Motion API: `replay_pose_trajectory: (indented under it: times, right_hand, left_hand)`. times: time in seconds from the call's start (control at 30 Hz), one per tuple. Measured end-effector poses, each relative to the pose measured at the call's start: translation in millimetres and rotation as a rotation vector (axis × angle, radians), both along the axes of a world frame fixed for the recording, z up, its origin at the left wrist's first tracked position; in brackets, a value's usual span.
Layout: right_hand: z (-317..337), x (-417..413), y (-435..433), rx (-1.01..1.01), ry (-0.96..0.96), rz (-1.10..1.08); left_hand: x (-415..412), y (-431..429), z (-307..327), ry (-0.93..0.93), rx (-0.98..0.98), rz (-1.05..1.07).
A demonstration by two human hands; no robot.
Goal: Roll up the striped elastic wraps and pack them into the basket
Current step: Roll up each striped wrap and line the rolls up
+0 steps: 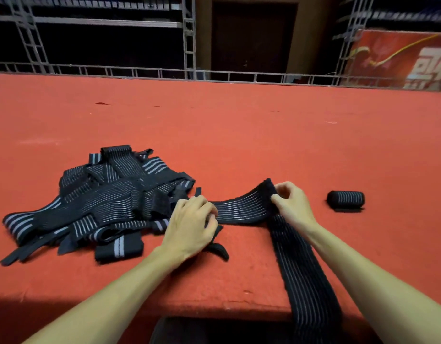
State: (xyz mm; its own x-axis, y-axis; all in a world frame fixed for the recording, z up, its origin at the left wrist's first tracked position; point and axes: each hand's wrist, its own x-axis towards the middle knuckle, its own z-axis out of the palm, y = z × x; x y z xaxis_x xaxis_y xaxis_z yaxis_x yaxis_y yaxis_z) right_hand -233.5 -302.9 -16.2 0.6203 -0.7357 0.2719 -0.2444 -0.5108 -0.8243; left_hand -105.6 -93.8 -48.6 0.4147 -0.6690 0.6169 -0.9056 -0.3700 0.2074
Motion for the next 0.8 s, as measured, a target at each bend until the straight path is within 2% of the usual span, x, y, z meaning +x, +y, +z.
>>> replay_pose_trajectory:
  times: [0.1, 0.17, 0.23, 0.3, 0.37, 0.43, 0.53, 0.63, 0.7, 0.8]
  right_hand:
    - [-19.4, -17.2, 3.1, -0.133, 0.043, 0.107]
    - [-32.1, -25.6, 4.0, -0.213, 0.051, 0.205]
    - [-45.6, -31.0, 2.7, -0.317, 0.068, 0.318]
    - [-55.5, -34.8, 2.5, -0.406, 0.146, 0.413]
    - [-60.9, -35.5, 2.1, -0.463, 0.212, 0.454]
    - [-60.7, -34.2, 1.8, -0.450, 0.194, 0.443]
    - [-60.4, -32.4, -0.4, -0.378, 0.127, 0.418]
    - [-61.1, -31.6, -1.5, -0.333, 0.052, 0.402]
    - [-56.1, -27.5, -3.5, -0.218, 0.007, 0.346]
    - [-46.0, -13.1, -10.1, -0.051, 0.134, 0.229]
  left_hand:
    - [-16.3, -27.3, -6.3, 0.116, 0.022, -0.122]
    - [-21.4, -43.2, -13.3, 0.338, 0.014, -0.168]
    - [-24.1, -54.5, -16.1, 0.552, -0.077, -0.189]
    - [-25.6, -61.9, -16.2, 0.666, -0.118, -0.207]
    - [-25.3, -68.0, -14.2, 0.739, -0.073, -0.234]
    - [-20.8, -72.5, -12.0, 0.775, -0.002, -0.220]
    - [-9.8, -77.0, -13.7, 0.671, 0.104, -0.190]
    - [-6.6, -74.8, -19.2, 0.653, 0.045, -0.228]
    - [-7.3, -72.6, -21.5, 0.633, -0.024, -0.261]
    - [-3.9, -68.3, -21.3, 0.707, -0.093, -0.297]
